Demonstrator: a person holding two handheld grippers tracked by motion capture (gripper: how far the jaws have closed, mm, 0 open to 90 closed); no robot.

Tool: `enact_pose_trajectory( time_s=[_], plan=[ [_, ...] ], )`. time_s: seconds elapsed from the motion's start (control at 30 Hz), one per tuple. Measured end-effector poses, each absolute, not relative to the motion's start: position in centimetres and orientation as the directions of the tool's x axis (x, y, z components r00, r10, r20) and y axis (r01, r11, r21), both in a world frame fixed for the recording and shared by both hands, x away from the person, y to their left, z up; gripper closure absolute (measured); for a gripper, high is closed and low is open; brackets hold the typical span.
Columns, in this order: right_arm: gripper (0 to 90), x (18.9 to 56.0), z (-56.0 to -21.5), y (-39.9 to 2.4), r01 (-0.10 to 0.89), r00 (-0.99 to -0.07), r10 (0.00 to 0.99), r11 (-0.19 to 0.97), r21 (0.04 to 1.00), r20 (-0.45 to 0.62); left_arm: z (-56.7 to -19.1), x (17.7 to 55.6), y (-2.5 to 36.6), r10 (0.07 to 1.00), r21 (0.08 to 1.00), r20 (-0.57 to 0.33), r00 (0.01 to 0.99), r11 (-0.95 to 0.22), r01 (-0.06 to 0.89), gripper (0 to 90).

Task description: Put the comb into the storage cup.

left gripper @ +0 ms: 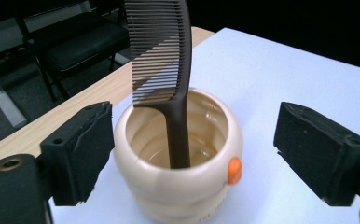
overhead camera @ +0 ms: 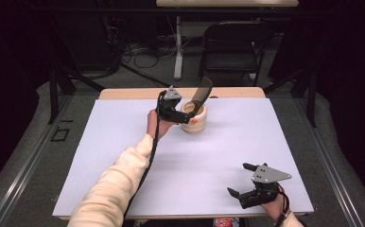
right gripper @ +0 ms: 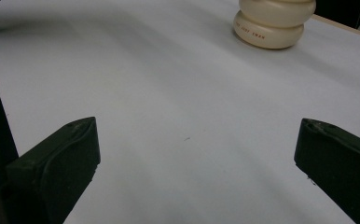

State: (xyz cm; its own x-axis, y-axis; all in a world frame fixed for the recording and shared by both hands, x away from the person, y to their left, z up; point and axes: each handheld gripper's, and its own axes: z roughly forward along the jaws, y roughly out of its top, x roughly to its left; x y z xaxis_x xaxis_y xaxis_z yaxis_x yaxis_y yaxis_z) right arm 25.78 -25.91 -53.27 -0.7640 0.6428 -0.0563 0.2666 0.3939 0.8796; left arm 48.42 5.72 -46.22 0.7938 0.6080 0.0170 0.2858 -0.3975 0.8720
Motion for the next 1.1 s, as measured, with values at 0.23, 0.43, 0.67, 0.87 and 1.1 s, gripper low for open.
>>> enact_pose_trajectory(
  time_s=[0.23, 0.43, 0.67, 0.87, 1.1],
  plan=[
    [0.0, 25.8, -53.3, -25.9, 0.270, -0.762, 0.645, 0.395, 0.878, -0.056, -46.4, 47.4, 7.7, 0.606, 0.847, 0.028, 0.795, -0.437, 0.303, 2.4],
    [0.0, 25.8, -53.3, -25.9, 0.271, -0.762, 0.645, 0.395, 0.878, -0.055, -46.9, 46.3, 9.3, 0.614, 0.834, 0.034, 0.788, -0.452, 0.316, 0.3],
    [0.0, 25.8, -53.3, -25.9, 0.271, -0.761, 0.646, 0.398, 0.877, -0.058, -47.3, 45.2, 11.3, 0.638, 0.832, 0.039, 0.769, -0.447, 0.329, 0.2],
    [0.0, 25.8, -53.3, -25.9, 0.272, -0.762, 0.645, 0.397, 0.876, -0.055, -48.1, 44.2, 12.7, 0.657, 0.830, 0.033, 0.753, -0.438, 0.346, 0.2],
    [0.0, 25.7, -53.3, -25.9, 0.269, -0.763, 0.644, 0.403, 0.875, -0.062, -49.4, 43.6, 13.6, 0.674, 0.816, 0.023, 0.739, -0.439, 0.376, 0.2]
  ],
)
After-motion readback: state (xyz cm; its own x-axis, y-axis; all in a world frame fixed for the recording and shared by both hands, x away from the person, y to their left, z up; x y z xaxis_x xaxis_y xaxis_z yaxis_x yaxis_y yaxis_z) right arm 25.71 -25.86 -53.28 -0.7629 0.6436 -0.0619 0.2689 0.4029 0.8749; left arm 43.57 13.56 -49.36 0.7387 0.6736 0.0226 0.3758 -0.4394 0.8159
